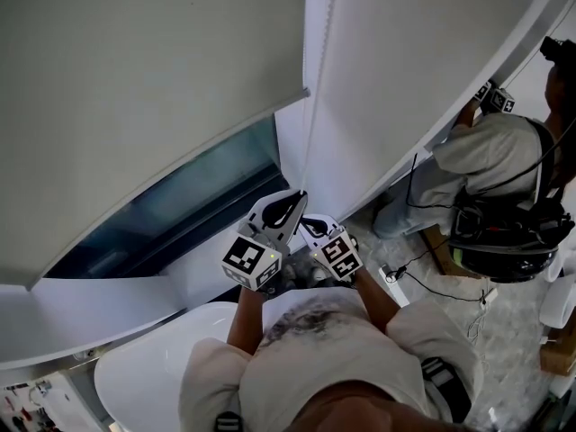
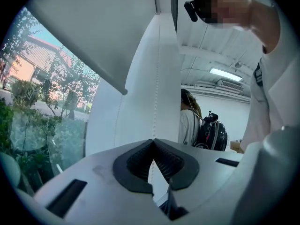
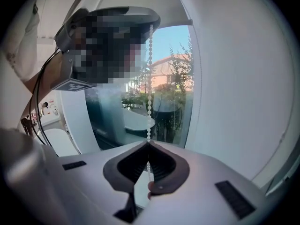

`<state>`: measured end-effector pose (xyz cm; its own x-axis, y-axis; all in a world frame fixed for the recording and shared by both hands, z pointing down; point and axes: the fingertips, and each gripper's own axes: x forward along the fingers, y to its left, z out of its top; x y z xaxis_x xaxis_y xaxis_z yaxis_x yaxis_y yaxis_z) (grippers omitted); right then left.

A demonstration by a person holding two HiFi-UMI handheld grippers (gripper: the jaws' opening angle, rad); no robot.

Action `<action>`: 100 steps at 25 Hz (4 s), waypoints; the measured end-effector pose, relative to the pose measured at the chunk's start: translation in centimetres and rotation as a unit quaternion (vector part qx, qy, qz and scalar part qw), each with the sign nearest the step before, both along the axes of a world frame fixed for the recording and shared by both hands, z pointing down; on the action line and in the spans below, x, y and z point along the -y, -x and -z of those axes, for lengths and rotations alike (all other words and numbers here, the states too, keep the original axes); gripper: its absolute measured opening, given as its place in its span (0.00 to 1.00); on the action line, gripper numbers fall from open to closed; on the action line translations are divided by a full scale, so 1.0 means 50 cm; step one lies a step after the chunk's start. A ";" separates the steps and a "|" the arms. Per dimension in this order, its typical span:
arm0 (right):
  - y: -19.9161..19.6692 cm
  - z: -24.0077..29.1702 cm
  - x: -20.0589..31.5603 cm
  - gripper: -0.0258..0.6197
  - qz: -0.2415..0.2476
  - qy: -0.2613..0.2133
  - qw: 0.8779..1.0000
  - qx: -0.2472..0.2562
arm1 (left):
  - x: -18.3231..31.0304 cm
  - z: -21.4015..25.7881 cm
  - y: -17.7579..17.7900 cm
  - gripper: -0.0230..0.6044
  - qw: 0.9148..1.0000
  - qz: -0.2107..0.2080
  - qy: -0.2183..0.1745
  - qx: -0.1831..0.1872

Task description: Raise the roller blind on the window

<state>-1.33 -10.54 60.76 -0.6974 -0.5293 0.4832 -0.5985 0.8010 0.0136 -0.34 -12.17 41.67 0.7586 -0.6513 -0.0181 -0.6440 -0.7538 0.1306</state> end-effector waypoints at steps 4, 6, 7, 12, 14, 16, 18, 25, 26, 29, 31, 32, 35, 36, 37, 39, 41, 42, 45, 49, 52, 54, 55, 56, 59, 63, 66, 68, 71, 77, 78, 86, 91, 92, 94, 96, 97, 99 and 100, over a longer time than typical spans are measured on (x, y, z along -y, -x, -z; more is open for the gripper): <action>-0.009 -0.036 0.006 0.13 -0.001 0.019 1.000 -0.005 | 0.009 -0.043 -0.008 0.05 1.000 0.002 0.015 0.012; -0.010 -0.051 0.007 0.13 0.000 0.026 1.000 -0.009 | 0.011 -0.063 -0.008 0.05 1.000 0.001 0.022 0.012; -0.010 -0.061 0.007 0.13 0.001 0.029 1.000 -0.010 | 0.012 -0.072 -0.008 0.05 1.000 0.001 0.026 0.013; -0.010 -0.108 0.003 0.13 0.001 0.045 0.999 -0.018 | 0.010 -0.116 -0.002 0.05 0.999 0.002 0.040 0.019; -0.010 -0.125 0.001 0.13 0.002 0.052 0.998 -0.022 | 0.010 -0.132 -0.001 0.05 0.999 0.001 0.045 0.023; -0.014 -0.140 -0.001 0.13 0.001 0.060 0.998 -0.028 | 0.011 -0.146 -0.003 0.05 0.998 0.001 0.049 0.027; -0.015 -0.140 -0.003 0.13 0.000 0.063 0.998 -0.028 | 0.010 -0.153 -0.003 0.05 0.998 0.000 0.052 0.026; -0.003 -0.109 -0.029 0.14 0.019 0.050 0.999 -0.009 | 0.016 -0.151 -0.001 0.05 0.998 -0.001 0.051 0.025; -0.002 -0.096 -0.032 0.14 0.019 0.047 0.999 0.004 | 0.017 -0.152 0.001 0.05 0.998 -0.001 0.051 0.025; 0.001 -0.048 -0.034 0.14 0.015 0.036 0.999 0.031 | 0.020 -0.153 0.006 0.05 0.998 0.002 0.050 0.022; -0.002 -0.015 -0.035 0.20 0.017 0.032 0.998 0.042 | 0.020 -0.153 0.009 0.05 0.999 0.003 0.050 0.021; -0.005 0.003 -0.035 0.26 0.017 0.030 0.998 0.047 | 0.020 -0.153 0.011 0.05 0.999 0.003 0.050 0.020; -0.019 0.075 -0.023 0.28 0.006 0.006 0.998 0.061 | 0.020 -0.150 0.016 0.05 0.999 0.004 0.049 0.018; -0.023 0.106 -0.017 0.28 0.002 -0.006 0.998 0.068 | 0.021 -0.149 0.017 0.05 0.999 0.004 0.048 0.017; -0.027 0.139 -0.011 0.28 -0.001 -0.019 0.997 0.076 | 0.022 -0.149 0.018 0.05 0.999 0.005 0.048 0.017; -0.031 0.205 0.000 0.27 0.001 -0.053 0.995 0.088 | 0.022 -0.149 0.018 0.05 0.999 0.006 0.046 0.017; -0.029 0.271 0.009 0.27 0.006 -0.086 0.991 0.098 | 0.022 -0.150 0.018 0.05 0.999 0.006 0.046 0.017; -0.028 0.302 0.012 0.27 0.009 -0.100 0.989 0.105 | 0.022 -0.150 0.019 0.05 0.999 0.006 0.046 0.017; -0.017 0.397 0.020 0.27 0.018 -0.139 0.981 0.135 | 0.022 -0.149 0.025 0.05 0.999 0.006 0.045 0.015; -0.002 0.488 0.026 0.28 0.032 -0.168 0.972 0.160 | 0.024 -0.147 0.028 0.05 0.999 0.006 0.042 0.016; 0.006 0.543 0.035 0.28 0.039 -0.186 0.966 0.177 | 0.024 -0.147 0.024 0.05 0.999 0.005 0.041 0.018; 0.010 0.583 0.043 0.27 0.041 -0.202 0.960 0.192 | 0.024 -0.147 0.021 0.05 0.999 0.004 0.041 0.018; 0.012 0.604 0.048 0.27 0.040 -0.210 0.956 0.199 | 0.025 -0.148 0.019 0.05 0.999 0.003 0.040 0.019; 0.013 0.622 0.053 0.27 0.040 -0.218 0.953 0.205 | 0.026 -0.148 0.017 0.05 0.999 0.002 0.040 0.020; 0.017 0.654 0.067 0.27 0.044 -0.233 0.951 0.199 | 0.030 -0.149 0.011 0.05 0.999 0.001 0.038 0.023; 0.020 0.687 0.085 0.19 0.030 -0.249 0.947 0.201 | 0.035 -0.146 0.009 0.05 0.999 0.002 0.036 0.023; 0.015 0.679 0.087 0.14 0.021 -0.235 0.953 0.193 | 0.038 -0.144 0.007 0.05 0.999 0.001 0.036 0.024; 0.010 0.673 0.087 0.13 0.018 -0.226 0.953 0.200 | 0.040 -0.145 0.003 0.05 0.999 -0.001 0.035 0.025; -0.002 0.668 0.089 0.13 0.007 -0.228 0.950 0.214 | 0.041 -0.150 -0.002 0.05 0.999 -0.001 0.037 0.020; -0.008 0.646 0.093 0.13 0.000 -0.228 0.952 0.204 | 0.042 -0.173 -0.010 0.05 0.998 -0.002 0.051 0.028; -0.008 0.640 0.094 0.13 -0.001 -0.226 0.953 0.202 | 0.042 -0.179 -0.011 0.05 0.998 -0.003 0.055 0.027; -0.007 0.579 0.095 0.13 -0.002 -0.203 0.962 0.184 | 0.042 -0.244 -0.016 0.05 0.996 0.000 0.087 0.037; -0.004 0.525 0.096 0.13 0.000 -0.184 0.969 0.167 | 0.042 -0.300 -0.019 0.05 0.993 0.002 0.109 0.049; -0.003 0.513 0.096 0.13 0.001 -0.179 0.970 0.164 | 0.042 -0.313 -0.020 0.05 0.992 0.002 0.115 0.052; 0.000 0.484 0.097 0.13 0.004 -0.169 0.973 0.156 | 0.041 -0.341 -0.020 0.05 0.990 0.002 0.127 0.056; 0.002 0.460 0.097 0.13 0.005 -0.165 0.974 0.153 | 0.039 -0.370 -0.020 0.05 0.989 0.003 0.138 0.059; 0.003 0.447 0.097 0.13 0.005 -0.160 0.975 0.152 | 0.038 -0.384 -0.020 0.05 0.988 0.004 0.143 0.061; 0.005 0.419 0.093 0.13 0.005 -0.145 0.979 0.146 | 0.035 -0.409 -0.017 0.05 0.986 0.004 0.153 0.063; 0.007 0.408 0.091 0.13 0.006 -0.140 0.980 0.144 | 0.034 -0.420 -0.015 0.05 0.985 0.005 0.158 0.063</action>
<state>-1.70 -15.08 40.38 -0.7902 -0.6041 0.1028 -0.6006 0.7968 0.0655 0.41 -13.85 62.67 0.7356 -0.6167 0.2804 -0.6771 -0.6821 0.2760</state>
